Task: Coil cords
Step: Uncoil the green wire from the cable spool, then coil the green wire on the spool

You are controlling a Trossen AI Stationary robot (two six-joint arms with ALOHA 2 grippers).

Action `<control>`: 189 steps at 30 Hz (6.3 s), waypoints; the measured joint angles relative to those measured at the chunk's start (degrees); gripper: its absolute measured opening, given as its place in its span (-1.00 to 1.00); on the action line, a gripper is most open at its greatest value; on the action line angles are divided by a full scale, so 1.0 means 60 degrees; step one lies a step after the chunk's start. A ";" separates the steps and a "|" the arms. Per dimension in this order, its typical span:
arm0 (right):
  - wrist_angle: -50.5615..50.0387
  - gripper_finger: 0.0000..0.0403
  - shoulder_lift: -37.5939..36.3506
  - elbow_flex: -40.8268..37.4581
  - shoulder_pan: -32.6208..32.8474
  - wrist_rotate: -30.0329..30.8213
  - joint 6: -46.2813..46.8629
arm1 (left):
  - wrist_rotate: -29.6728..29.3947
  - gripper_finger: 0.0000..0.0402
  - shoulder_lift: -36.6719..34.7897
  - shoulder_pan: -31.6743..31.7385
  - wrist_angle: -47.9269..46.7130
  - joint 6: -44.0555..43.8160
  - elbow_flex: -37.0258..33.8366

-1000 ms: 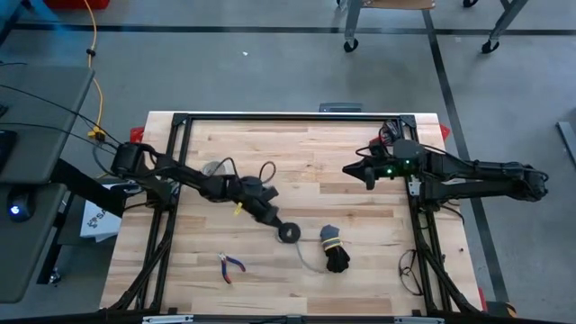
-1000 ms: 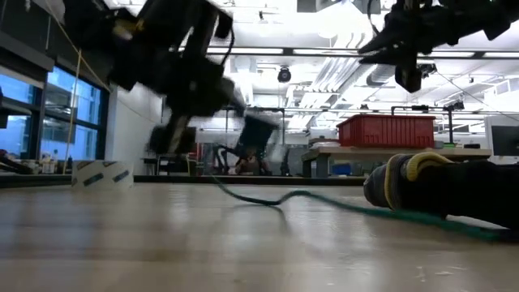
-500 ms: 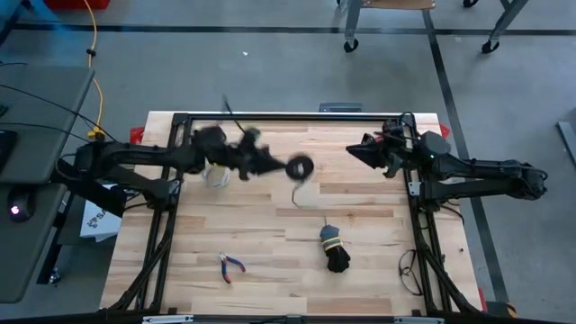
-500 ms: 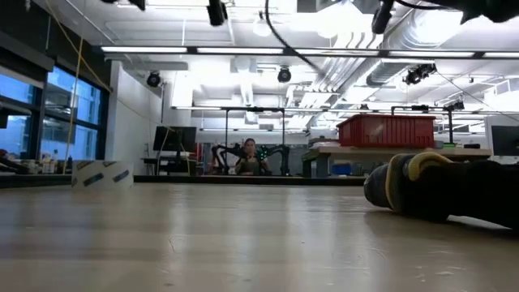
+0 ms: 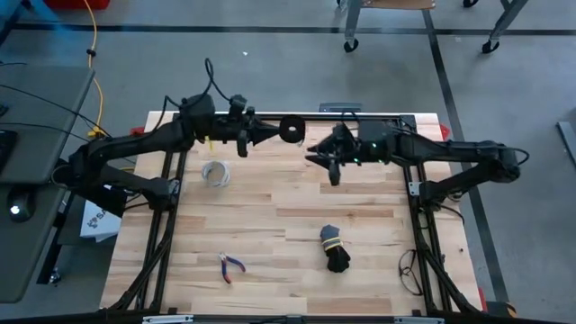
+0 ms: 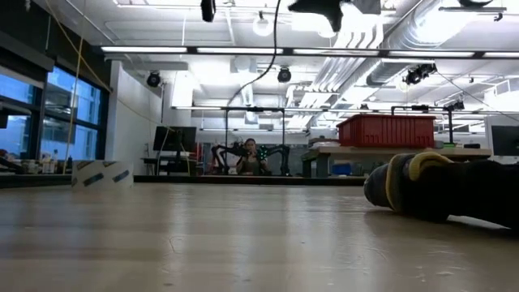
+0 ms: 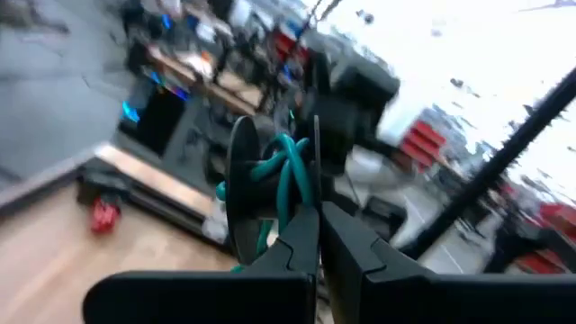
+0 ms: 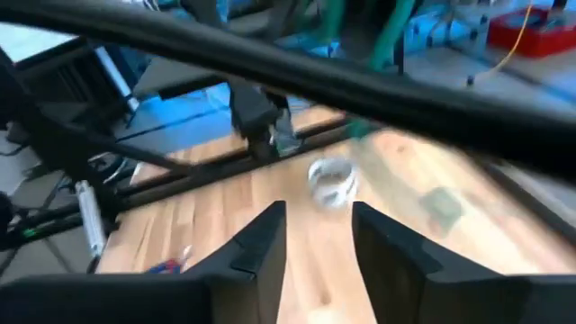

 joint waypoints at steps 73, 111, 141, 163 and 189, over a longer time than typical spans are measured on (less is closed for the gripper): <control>-0.2609 -1.00 0.2701 0.4172 -0.0358 -0.2872 -0.1389 | 0.1658 -1.00 0.0666 0.0675 0.5529 -0.4444 0.1475; -0.3330 -1.00 0.2483 0.4179 -0.1689 -0.4469 -0.1071 | 0.2372 -1.00 0.0898 0.1027 0.5964 -0.5346 0.1592; -0.8211 -0.92 0.0339 0.4175 0.0472 -0.0782 0.0503 | 0.0877 -1.00 -0.1513 0.0521 -0.9050 0.3877 0.1592; -0.4440 -0.26 0.1746 0.4179 0.0813 0.1033 -0.3316 | -0.7300 -1.00 0.0325 -0.2968 -0.7888 1.0167 0.2347; -0.3972 -0.35 0.2606 0.4175 0.1105 0.2023 -0.5158 | -0.7343 -1.00 0.2422 -0.3293 -0.7868 1.0313 0.4211</control>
